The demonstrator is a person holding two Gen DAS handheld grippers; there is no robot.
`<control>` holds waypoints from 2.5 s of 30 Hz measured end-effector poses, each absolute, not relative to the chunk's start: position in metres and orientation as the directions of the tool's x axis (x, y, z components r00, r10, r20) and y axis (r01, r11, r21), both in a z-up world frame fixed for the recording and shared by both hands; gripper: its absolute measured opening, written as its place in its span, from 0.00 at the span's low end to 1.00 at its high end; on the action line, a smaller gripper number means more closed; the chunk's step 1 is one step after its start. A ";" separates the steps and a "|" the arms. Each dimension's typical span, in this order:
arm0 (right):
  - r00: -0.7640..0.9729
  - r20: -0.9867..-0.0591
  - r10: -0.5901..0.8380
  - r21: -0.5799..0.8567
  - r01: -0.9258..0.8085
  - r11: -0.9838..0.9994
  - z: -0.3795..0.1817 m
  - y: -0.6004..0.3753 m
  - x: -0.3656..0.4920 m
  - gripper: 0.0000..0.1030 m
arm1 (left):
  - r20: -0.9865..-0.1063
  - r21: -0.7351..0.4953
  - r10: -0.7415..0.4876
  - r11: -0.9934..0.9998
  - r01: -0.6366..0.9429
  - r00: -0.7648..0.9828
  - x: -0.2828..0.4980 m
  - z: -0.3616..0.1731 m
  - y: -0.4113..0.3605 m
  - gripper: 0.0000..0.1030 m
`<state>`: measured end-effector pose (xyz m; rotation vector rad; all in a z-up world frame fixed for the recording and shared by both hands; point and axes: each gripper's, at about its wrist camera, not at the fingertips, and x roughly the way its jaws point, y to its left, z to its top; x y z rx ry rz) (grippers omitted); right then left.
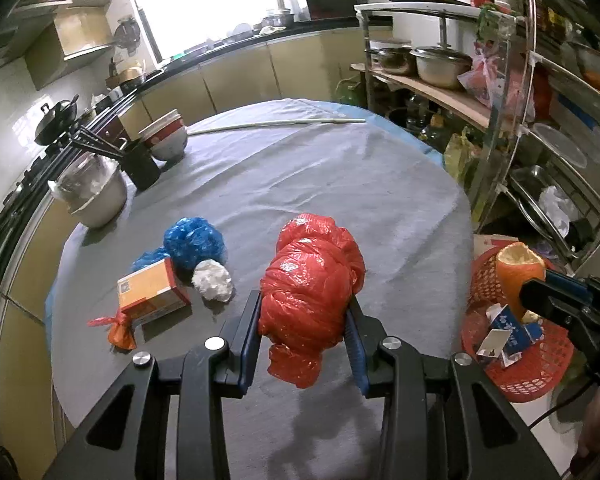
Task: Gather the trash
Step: 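Carry the red bag and orange peel over the red basket with both tools, then open both tools to drop the red bag and orange peel into the basket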
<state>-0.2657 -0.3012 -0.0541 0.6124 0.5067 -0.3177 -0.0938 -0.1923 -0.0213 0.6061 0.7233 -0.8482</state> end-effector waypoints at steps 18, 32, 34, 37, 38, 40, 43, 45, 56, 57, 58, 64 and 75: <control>0.807 -0.559 -0.188 0.473 0.497 0.728 -0.064 -0.317 -0.300 0.27 | -0.778 0.215 -0.467 0.429 0.877 0.419 -0.128 -0.028 -0.220 0.39; 0.761 -0.596 -0.258 0.467 0.590 0.659 -0.078 -0.335 -0.335 0.27 | -0.790 0.204 -0.513 0.298 0.933 0.337 -0.167 -0.032 -0.249 0.39; 0.757 -0.597 -0.267 0.466 0.598 0.652 -0.078 -0.338 -0.339 0.27 | -0.789 0.204 -0.519 0.283 0.937 0.328 -0.171 -0.031 -0.252 0.39; 0.749 -0.599 -0.283 0.463 0.613 0.640 -0.078 -0.342 -0.344 0.27 | -0.791 0.204 -0.524 0.261 0.944 0.316 -0.178 -0.029 -0.257 0.39; 0.745 -0.601 -0.288 0.461 0.618 0.637 -0.078 -0.343 -0.346 0.27 | -0.791 0.206 -0.526 0.253 0.945 0.313 -0.181 -0.029 -0.258 0.39; 0.741 -0.602 -0.297 0.460 0.626 0.630 -0.077 -0.345 -0.349 0.27 | -0.790 0.206 -0.531 0.241 0.949 0.306 -0.184 -0.027 -0.261 0.39; 0.731 -0.602 -0.320 0.455 0.644 0.615 -0.076 -0.349 -0.359 0.27 | -0.784 0.211 -0.543 0.222 0.952 0.301 -0.191 -0.022 -0.265 0.39; 0.725 -0.602 -0.336 0.455 0.657 0.602 -0.075 -0.351 -0.367 0.27 | -0.783 0.208 -0.549 0.209 0.956 0.291 -0.196 -0.018 -0.269 0.39; 0.679 -0.620 -0.394 0.450 0.719 0.531 -0.077 -0.362 -0.415 0.27 | -0.781 0.170 -0.585 0.135 0.976 0.217 -0.223 -0.001 -0.290 0.39; 0.677 -0.620 -0.397 0.449 0.721 0.527 -0.077 -0.362 -0.418 0.27 | -0.779 0.167 -0.590 0.129 0.977 0.211 -0.226 0.001 -0.291 0.39; 0.673 -0.620 -0.404 0.447 0.726 0.523 -0.076 -0.362 -0.423 0.27 | -0.777 0.167 -0.593 0.125 0.978 0.209 -0.229 0.002 -0.292 0.39; 0.660 -0.624 -0.418 0.450 0.741 0.499 -0.078 -0.365 -0.438 0.28 | -0.786 0.160 -0.593 0.081 0.984 0.176 -0.245 -0.002 -0.300 0.39; 0.665 -0.669 -0.331 0.526 0.739 0.422 -0.102 -0.374 -0.428 0.51 | -0.829 0.102 -0.553 0.000 0.995 0.085 -0.247 -0.026 -0.304 0.60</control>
